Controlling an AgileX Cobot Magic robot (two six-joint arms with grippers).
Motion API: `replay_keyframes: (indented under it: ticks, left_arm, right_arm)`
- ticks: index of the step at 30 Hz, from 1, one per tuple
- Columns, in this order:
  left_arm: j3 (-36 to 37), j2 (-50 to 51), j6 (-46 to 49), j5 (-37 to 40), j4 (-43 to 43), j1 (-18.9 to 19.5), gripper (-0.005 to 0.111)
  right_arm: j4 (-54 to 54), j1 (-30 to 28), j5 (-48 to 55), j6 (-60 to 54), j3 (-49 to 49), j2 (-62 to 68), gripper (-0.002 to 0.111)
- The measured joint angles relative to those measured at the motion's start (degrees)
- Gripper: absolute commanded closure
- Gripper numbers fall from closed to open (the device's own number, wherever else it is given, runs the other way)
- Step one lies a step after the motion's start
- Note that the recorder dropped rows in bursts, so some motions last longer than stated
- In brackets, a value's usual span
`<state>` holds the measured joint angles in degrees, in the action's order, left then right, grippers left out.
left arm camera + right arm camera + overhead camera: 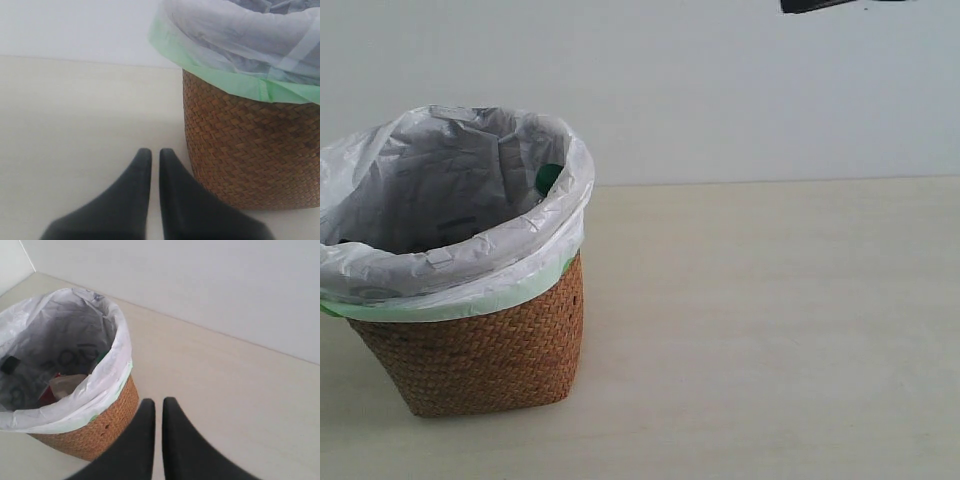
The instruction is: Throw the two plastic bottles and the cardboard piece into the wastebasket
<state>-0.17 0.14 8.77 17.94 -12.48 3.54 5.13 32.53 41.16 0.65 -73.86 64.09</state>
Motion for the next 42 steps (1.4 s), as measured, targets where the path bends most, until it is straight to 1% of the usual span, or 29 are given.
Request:
replay_keyframes:
  ticks: [4, 8, 14, 21, 27, 33, 37, 42]
  left_arm:
    - [0.0, 0.0, 0.0, 0.0, 0.0, 0.0, 0.101]
    - [0.0, 0.0, 0.0, 0.0, 0.0, 0.0, 0.101]
    - [0.0, 0.0, 0.0, 0.0, 0.0, 0.0, 0.101]
    - [0.0, 0.0, 0.0, 0.0, 0.0, 0.0, 0.101]
    - [0.0, 0.0, 0.0, 0.0, 0.0, 0.0, 0.101]
    - [0.0, 0.0, 0.0, 0.0, 0.0, 0.0, 0.101]
    - [0.0, 0.0, 0.0, 0.0, 0.0, 0.0, 0.101]
    - [0.0, 0.0, 0.0, 0.0, 0.0, 0.0, 0.101]
  right_arm:
    - [-0.64, 0.0, -4.08, 0.12, 6.53, -6.93, 0.107]
    - [-1.71, 0.0, -5.65, 0.12, 11.24, -12.98, 0.107]
    - [-3.75, 0.0, -6.56, 0.4, 16.55, -21.64, 0.107]
    - [-6.56, 0.0, -6.92, 1.08, 19.96, -30.14, 0.107]
    - [-9.79, 0.0, -6.92, 3.0, 22.29, -35.5, 0.107]
    - [-13.83, 0.0, -7.21, 5.38, 27.49, -40.53, 0.107]
    - [-16.92, 0.0, -10.43, 8.14, 32.38, -43.39, 0.107]
    - [-18.03, 0.0, -15.5, 9.99, 38.13, -44.94, 0.107]
